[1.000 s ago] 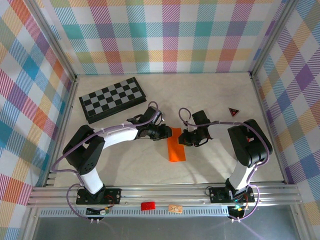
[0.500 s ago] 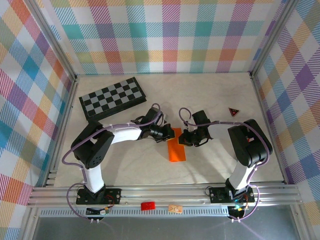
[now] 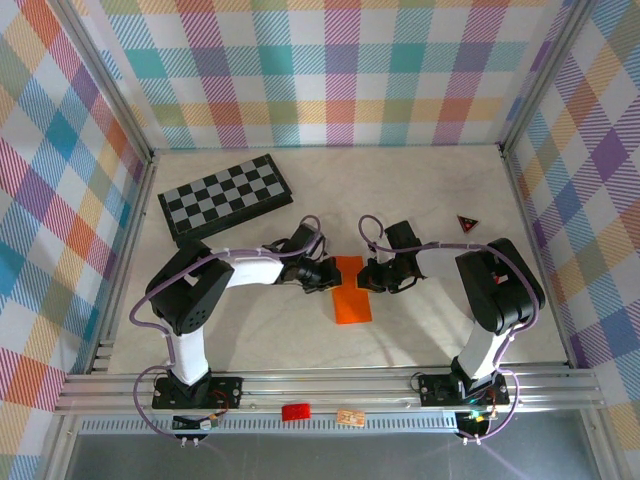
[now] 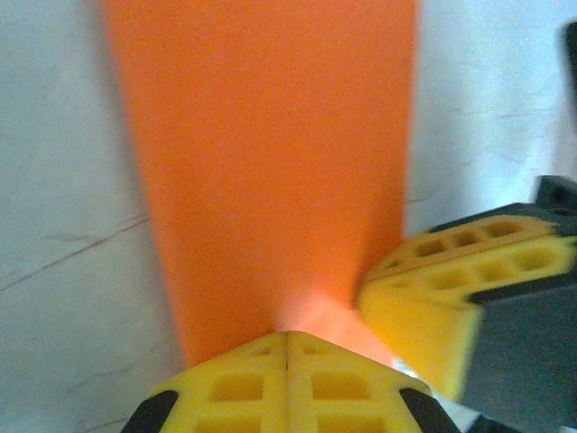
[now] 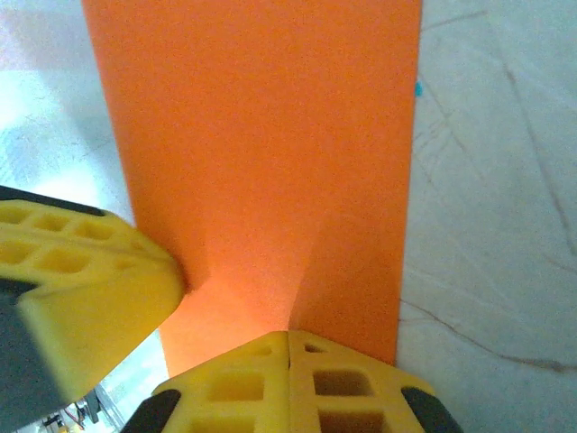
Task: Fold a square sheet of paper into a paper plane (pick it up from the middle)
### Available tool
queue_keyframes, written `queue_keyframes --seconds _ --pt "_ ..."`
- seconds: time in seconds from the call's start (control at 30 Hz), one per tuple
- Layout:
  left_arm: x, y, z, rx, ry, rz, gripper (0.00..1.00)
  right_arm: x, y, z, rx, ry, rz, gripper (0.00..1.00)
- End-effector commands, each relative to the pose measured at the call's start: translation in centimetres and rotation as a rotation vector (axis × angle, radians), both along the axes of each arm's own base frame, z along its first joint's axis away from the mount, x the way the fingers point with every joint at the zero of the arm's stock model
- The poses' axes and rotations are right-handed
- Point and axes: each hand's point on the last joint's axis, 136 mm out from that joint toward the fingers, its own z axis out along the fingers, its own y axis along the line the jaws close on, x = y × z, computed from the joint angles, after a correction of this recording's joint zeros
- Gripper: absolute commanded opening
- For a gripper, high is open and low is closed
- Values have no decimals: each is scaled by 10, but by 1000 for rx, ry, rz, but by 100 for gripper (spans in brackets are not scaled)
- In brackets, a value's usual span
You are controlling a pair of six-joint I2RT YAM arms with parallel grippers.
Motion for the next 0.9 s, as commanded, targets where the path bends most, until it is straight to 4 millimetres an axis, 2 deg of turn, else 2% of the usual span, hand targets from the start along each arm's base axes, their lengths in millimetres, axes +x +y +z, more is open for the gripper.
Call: queue_keyframes --seconds 0.0,0.1,0.17,0.37,0.43,0.5,0.67,0.87 --pt "-11 29 -35 139 36 2 0 -28 -32 -45 -173 128 -43 0" --pt "-16 43 -47 206 35 5 0 -30 -33 -47 -173 135 -47 0" --pt "-14 44 -44 219 29 3 0 -30 -33 -48 -170 133 -47 0" --pt "11 16 10 105 -70 -40 0 -30 -34 -48 -180 132 -47 0" --pt "17 5 22 40 -82 -52 0 -30 -34 -48 -179 132 -50 0" --pt "21 -2 25 -9 -84 -58 0 -30 -34 -48 -178 132 -51 0" --pt "20 -4 4 -32 -1 -83 0 -30 -35 -47 -179 131 -56 0" --pt "19 22 -31 35 48 -36 0 -31 -35 -48 -176 129 -62 0"
